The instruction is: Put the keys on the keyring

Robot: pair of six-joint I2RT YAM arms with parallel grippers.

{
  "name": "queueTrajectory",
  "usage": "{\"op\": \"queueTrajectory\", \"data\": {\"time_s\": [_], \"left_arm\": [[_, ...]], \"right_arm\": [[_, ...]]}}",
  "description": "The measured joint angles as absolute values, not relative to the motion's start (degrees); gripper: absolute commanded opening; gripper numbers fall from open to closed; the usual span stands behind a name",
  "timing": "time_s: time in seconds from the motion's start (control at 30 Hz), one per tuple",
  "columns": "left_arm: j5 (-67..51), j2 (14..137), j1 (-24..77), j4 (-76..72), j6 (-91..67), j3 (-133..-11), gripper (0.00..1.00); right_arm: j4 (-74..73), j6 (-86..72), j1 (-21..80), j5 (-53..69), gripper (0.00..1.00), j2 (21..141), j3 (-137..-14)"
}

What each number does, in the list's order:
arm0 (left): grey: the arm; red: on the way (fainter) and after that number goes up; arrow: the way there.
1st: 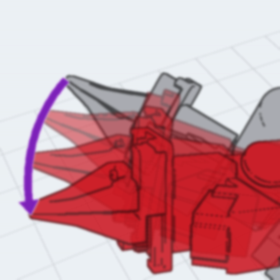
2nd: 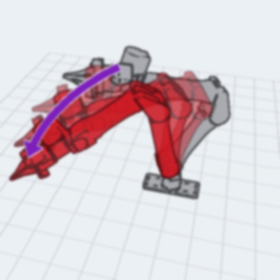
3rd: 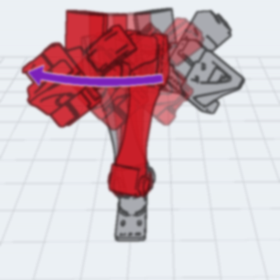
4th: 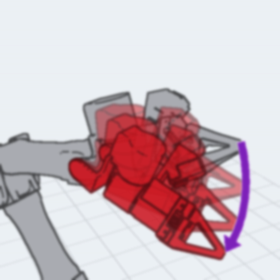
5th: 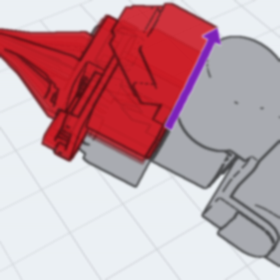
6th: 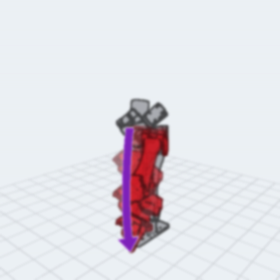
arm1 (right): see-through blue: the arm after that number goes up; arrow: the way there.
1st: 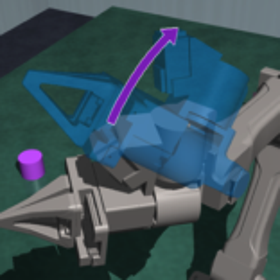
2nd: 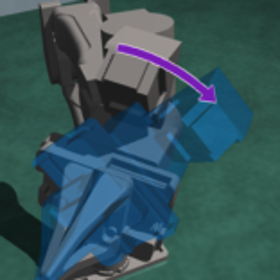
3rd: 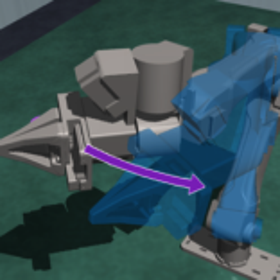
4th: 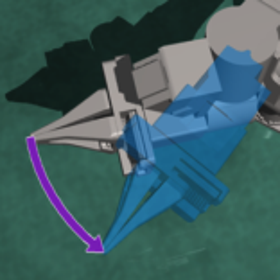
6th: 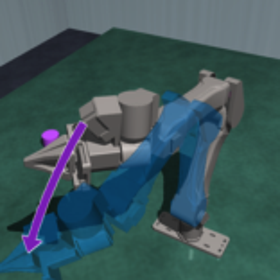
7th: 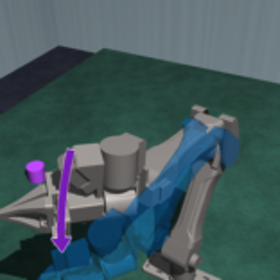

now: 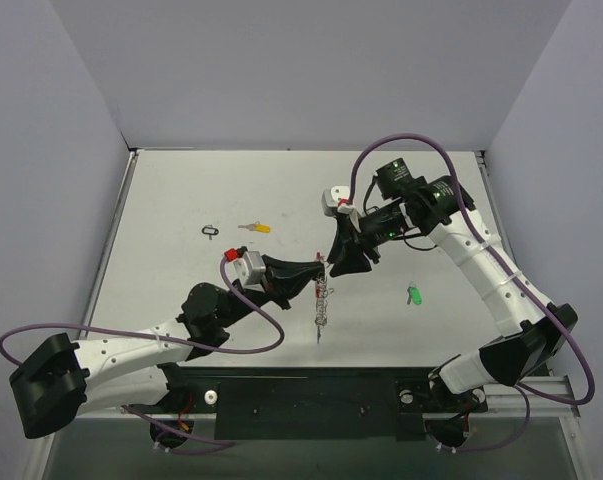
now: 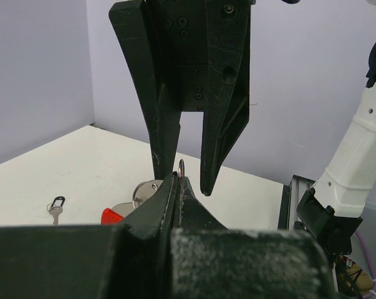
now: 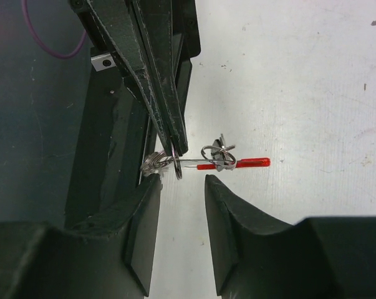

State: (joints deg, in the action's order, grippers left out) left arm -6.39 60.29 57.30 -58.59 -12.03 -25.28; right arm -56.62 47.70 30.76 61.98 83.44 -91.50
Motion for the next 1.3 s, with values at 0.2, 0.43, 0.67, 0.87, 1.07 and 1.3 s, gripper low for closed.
{"op": "queueTrajectory", "data": {"time_s": [0.2,0.43,0.67,0.87,1.07,1.3], "left_arm": [[-6.39,60.64,57.28,-58.65,-12.05,-25.32,0.0],[-6.39,60.99,57.3,-58.7,-12.08,-25.61,0.0],[-6.66,61.71,57.32,-58.83,-12.53,-26.13,0.0],[-6.68,61.91,57.32,-58.65,-13.23,-26.17,0.0],[-7.38,61.3,56.73,-55.68,-14.63,-26.28,0.25],[-9.82,55.94,55.64,-44.4,-14.22,-29.39,0.4]], "right_arm": [[-56.53,47.09,30.81,62.59,0.24,83.44,-91.5],[-56.38,46.46,30.98,63.46,0.19,83.44,-91.5],[-56.14,46.3,31.46,63.46,0.0,83.44,-91.5],[-55.83,45.84,31.88,61.98,0.0,83.44,-91.53],[-55.88,45.34,33.34,58.02,0.0,83.35,-91.53],[-56.14,45.23,34.7,54.96,0.0,83.35,-91.53]]}}
